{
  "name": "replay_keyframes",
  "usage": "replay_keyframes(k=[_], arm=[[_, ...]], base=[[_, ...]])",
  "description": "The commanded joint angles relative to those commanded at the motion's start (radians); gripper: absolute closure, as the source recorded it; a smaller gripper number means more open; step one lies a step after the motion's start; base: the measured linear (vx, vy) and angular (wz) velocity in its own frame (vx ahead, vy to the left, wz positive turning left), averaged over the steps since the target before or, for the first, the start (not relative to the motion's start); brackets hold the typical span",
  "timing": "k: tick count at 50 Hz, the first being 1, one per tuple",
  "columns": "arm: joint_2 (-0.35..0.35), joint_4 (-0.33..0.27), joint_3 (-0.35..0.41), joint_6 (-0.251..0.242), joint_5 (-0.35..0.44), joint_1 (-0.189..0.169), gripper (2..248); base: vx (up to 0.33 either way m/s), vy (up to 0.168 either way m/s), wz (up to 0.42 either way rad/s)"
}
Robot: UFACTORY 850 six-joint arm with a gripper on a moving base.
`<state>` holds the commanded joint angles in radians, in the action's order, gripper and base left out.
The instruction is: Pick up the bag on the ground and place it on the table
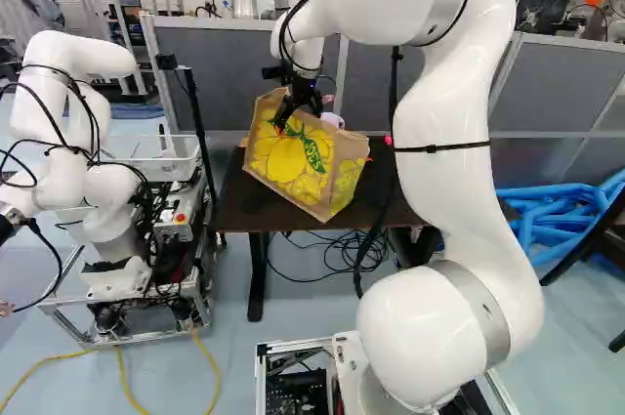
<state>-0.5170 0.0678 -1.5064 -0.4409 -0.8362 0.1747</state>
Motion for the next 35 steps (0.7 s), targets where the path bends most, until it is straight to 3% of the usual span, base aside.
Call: replay_keyframes(k=[35], arm=[[0.004,0.0,0.005,0.0,0.0,0.001,3]], base=[[0.0,0.0,0.0]])
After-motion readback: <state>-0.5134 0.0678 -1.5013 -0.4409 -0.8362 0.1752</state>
